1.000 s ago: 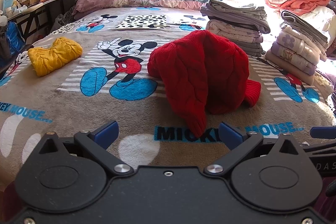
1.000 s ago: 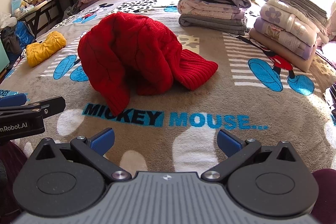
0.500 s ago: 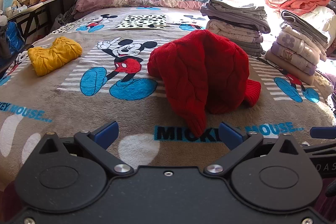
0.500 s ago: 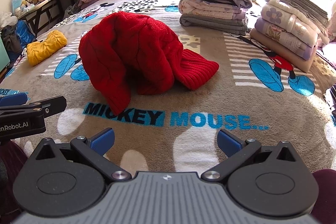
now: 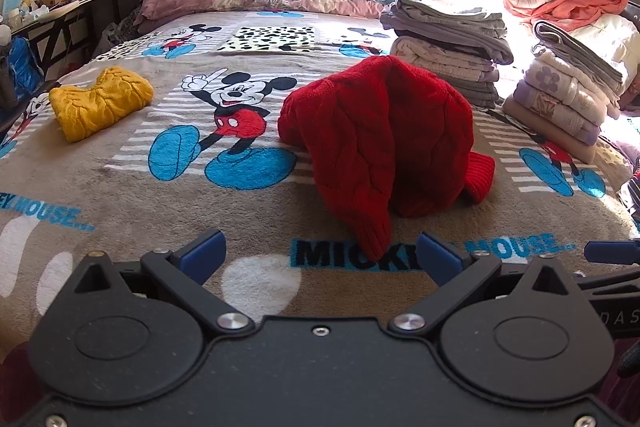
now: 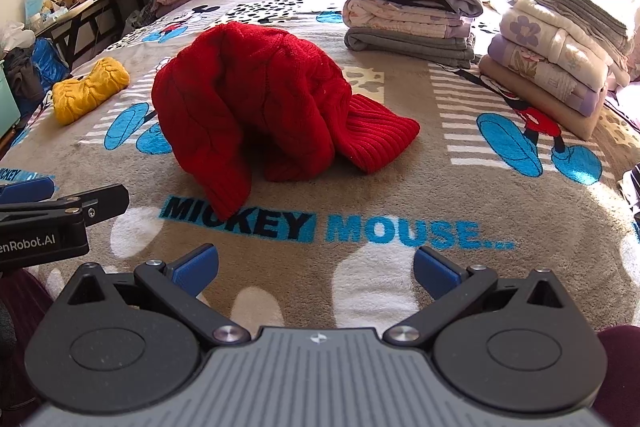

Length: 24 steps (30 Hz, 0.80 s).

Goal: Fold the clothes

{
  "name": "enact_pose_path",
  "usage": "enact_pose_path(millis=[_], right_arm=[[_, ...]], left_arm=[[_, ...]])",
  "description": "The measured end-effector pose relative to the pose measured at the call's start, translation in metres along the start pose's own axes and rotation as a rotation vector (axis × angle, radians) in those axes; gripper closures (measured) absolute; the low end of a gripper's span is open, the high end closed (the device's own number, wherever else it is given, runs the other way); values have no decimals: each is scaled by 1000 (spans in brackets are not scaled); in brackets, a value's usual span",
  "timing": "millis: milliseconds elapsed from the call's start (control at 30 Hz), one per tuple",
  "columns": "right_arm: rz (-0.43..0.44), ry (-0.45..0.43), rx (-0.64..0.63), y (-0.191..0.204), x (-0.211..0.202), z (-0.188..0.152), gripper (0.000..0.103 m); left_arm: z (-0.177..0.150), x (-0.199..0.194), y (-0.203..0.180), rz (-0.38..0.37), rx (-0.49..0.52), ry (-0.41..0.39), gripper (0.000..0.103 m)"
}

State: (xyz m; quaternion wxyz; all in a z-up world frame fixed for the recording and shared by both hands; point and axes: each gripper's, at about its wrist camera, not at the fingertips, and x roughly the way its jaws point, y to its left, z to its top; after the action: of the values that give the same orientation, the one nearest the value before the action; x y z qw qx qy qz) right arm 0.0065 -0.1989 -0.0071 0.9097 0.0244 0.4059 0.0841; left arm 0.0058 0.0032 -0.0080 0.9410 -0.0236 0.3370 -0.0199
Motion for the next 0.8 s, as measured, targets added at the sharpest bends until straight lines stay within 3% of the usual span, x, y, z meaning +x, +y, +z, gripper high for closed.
enact_pose_path(millis=[367, 600, 800], right_arm=[[127, -64, 74, -15, 7, 8, 0], [210, -91, 126, -27, 21, 19, 0], [297, -99, 196, -45, 41, 36, 0]], left_arm=[[18, 14, 23, -55, -92, -4, 0], [37, 30, 33, -114, -73, -16, 0], [56, 45, 44, -165, -76, 48, 0]])
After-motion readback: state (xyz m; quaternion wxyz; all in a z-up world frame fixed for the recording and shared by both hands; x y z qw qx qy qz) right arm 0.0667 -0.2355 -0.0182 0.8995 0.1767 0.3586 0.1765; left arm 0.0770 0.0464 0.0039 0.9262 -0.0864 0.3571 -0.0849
